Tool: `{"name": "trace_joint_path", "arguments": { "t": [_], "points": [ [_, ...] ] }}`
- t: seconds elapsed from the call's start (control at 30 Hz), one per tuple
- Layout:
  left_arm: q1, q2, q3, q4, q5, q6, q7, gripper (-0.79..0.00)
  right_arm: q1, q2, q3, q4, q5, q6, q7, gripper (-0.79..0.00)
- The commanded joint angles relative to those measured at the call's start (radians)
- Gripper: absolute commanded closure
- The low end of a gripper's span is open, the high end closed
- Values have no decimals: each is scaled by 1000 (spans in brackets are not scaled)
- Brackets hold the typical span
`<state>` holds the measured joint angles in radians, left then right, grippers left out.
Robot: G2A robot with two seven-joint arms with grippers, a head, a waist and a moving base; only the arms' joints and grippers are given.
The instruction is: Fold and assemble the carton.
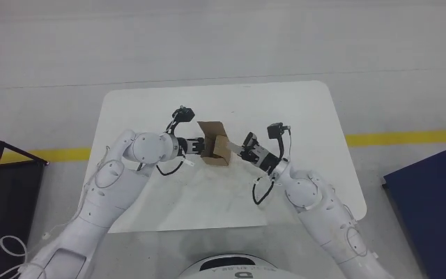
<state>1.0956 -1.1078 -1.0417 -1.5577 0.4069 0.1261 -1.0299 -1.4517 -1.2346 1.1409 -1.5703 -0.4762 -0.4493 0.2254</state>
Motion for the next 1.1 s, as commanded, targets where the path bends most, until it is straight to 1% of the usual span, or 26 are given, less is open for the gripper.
{"name": "trace_joint_path", "arguments": {
  "t": [0.0, 0.13, 0.27, 0.3, 0.33, 0.37, 0.4, 0.57, 0.7, 0.73, 0.8, 0.83, 0.9, 0.97, 1.0, 1.07],
  "points": [
    [6, 3, -13, 19, -7, -9, 4, 0, -1, 0, 0, -1, -1, -2, -1, -785],
    [19, 7, -30, 22, -19, -17, 13, 0, -1, 0, -1, 1, 0, -3, -1, -785],
    [41, 12, -51, -15, -27, -44, 40, 0, 6, -1, -9, 5, 1, 3, 9, -785],
    [48, 13, -57, -24, -33, -50, 42, -175, 8, -1, -10, 6, 1, 4, 13, -785],
    [53, 15, -63, -30, -34, -53, 43, -372, 10, -1, -11, 7, 4, 5, 15, -785],
    [59, 16, -68, -38, -39, -62, 41, -369, 12, -1, -12, 8, 4, 5, 18, -785],
    [64, 17, -73, -41, -46, -67, 39, -332, 13, -1, -13, 9, 4, 6, 20, -785],
    [81, 23, -91, -49, -73, -107, 34, -363, 20, -1, -18, 15, 12, 10, 39, -785],
    [91, 27, -115, -36, -130, -172, 32, -308, 25, -1, -20, 18, 8, 11, 49, -785],
    [91, 28, -125, -23, -147, -194, 30, -289, 26, -1, -20, 17, 3, 12, 51, -785],
    [90, 31, -146, 6, -181, -243, 34, -286, 26, 2, -20, 10, -26, 12, 64, -785],
    [88, 32, -155, 26, -206, -273, 33, -271, 26, 4, -20, 4, -52, 15, 72, -785],
    [81, 34, -176, 67, -239, -335, 45, -299, 22, 8, -25, -24, -130, 30, 93, -785],
    [71, 35, -196, 125, -294, -413, 52, -299, 11, 12, -30, -61, -222, 63, 110, -785],
    [61, 37, -205, 156, -288, -432, 64, -311, 5, 13, -33, -82, -264, 85, 115, -785],
    [44, 34, -205, 205, -329, -490, 77, -302, -8, 16, -44, -121, -355, 140, 135, -785]
  ]
}}
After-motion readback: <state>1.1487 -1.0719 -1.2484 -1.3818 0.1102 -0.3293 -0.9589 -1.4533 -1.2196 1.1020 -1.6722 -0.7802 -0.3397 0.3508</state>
